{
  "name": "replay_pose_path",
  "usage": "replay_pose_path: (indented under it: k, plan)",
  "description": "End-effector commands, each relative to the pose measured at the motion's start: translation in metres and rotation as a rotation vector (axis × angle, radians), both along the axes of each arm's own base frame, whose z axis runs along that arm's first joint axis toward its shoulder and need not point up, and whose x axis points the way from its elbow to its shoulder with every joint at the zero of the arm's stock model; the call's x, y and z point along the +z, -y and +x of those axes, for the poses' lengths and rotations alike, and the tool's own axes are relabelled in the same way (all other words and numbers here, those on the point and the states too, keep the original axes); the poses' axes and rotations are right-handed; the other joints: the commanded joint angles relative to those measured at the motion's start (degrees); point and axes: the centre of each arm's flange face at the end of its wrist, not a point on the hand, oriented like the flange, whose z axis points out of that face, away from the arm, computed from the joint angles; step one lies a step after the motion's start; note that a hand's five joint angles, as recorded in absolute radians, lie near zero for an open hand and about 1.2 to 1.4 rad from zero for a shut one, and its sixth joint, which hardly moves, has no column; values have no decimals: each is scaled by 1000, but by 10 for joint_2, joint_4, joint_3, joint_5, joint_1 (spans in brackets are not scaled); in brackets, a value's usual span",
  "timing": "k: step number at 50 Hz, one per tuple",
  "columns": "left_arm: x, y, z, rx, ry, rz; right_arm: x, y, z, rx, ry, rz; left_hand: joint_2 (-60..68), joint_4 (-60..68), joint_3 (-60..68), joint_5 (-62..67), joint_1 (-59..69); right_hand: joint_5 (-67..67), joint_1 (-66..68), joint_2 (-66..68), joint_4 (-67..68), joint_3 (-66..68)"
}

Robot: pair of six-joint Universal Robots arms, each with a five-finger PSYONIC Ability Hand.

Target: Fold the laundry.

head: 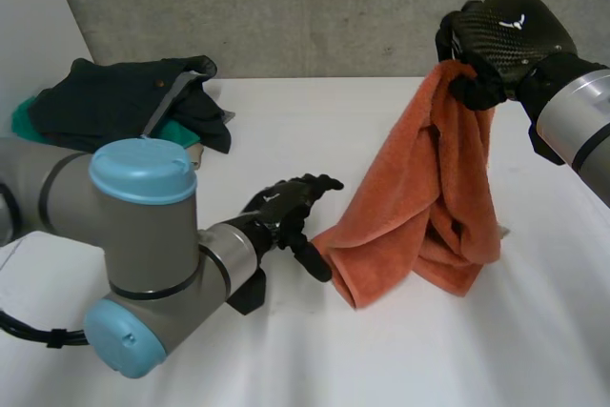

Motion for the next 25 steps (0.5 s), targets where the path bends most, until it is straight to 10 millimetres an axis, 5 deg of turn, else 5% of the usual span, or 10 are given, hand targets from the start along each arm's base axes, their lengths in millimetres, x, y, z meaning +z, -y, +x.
replay_pose_path:
  k: [1,10,12,13,16,20,21,25]
  plan:
    - [-12,-11,-13,-10,-32,132,29,-32,6,67,36,-74,-17,-15,-19,-30,-10,142,155,123,115,124]
    - [-22,-23,-24,3,-50,218,51,-59,10,133,110,-106,-17,-15,-19,-30,-10,142,155,123,115,124]
    - [-21,-31,-28,-12,-92,263,50,-59,10,132,117,-97,317,319,315,304,324,142,155,123,115,124]
    - [-18,-33,-29,-15,-115,282,49,-57,9,125,121,-90,600,601,598,586,606,142,155,123,115,124]
    - [-8,-31,-27,-5,-137,274,42,-45,5,95,116,-72,683,685,681,670,690,142,155,123,115,124]
    - [28,3,12,162,-140,152,28,-16,-8,34,72,-38,683,685,681,670,690,142,155,123,115,124]
    - [45,17,36,237,-124,61,20,-4,-14,19,32,-17,683,685,681,670,690,142,155,123,115,124]
    - [104,29,71,283,-101,-276,-4,24,-20,15,-56,59,683,685,681,670,690,142,155,123,115,124]
